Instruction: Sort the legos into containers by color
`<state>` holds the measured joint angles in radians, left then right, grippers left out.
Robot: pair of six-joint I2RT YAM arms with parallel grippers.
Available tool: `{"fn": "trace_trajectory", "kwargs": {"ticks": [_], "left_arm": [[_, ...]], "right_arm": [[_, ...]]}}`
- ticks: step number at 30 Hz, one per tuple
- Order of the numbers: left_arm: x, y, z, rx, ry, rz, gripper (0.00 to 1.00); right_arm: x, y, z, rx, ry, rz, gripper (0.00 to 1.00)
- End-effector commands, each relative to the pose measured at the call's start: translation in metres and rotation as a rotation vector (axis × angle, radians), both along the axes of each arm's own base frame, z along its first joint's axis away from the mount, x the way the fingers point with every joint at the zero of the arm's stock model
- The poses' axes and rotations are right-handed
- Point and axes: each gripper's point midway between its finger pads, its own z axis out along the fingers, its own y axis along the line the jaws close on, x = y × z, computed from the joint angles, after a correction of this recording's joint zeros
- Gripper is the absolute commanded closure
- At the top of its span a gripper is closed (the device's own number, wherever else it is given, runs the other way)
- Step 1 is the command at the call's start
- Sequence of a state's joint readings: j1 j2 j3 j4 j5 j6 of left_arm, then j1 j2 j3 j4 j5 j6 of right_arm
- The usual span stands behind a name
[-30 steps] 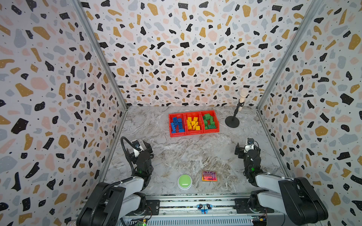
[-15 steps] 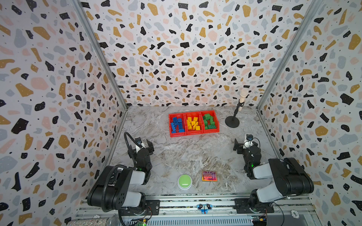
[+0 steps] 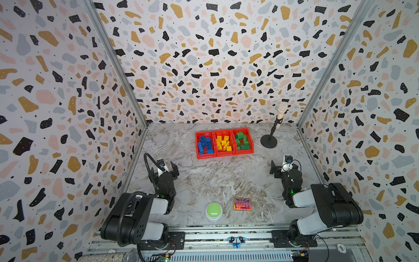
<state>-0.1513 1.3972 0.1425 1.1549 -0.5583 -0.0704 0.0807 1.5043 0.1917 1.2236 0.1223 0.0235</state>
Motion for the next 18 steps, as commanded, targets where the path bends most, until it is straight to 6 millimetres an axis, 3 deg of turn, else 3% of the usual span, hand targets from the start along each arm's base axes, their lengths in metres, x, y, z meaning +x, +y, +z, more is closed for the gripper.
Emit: {"fn": "trace_trajectory", "kwargs": {"ticks": [1, 18], "left_arm": [[0.0042, 0.0017, 0.0195, -0.008, -0.076, 0.006, 0.0], [0.0042, 0.0011, 0.0187, -0.008, -0.073, 0.004, 0.0]], "right_arm": [[0.004, 0.0022, 0.0158, -0.007, -0.051, 0.008, 0.01], [0.0049, 0.0037, 0.0164, -0.015, -0.051, 0.01, 0.01]]}}
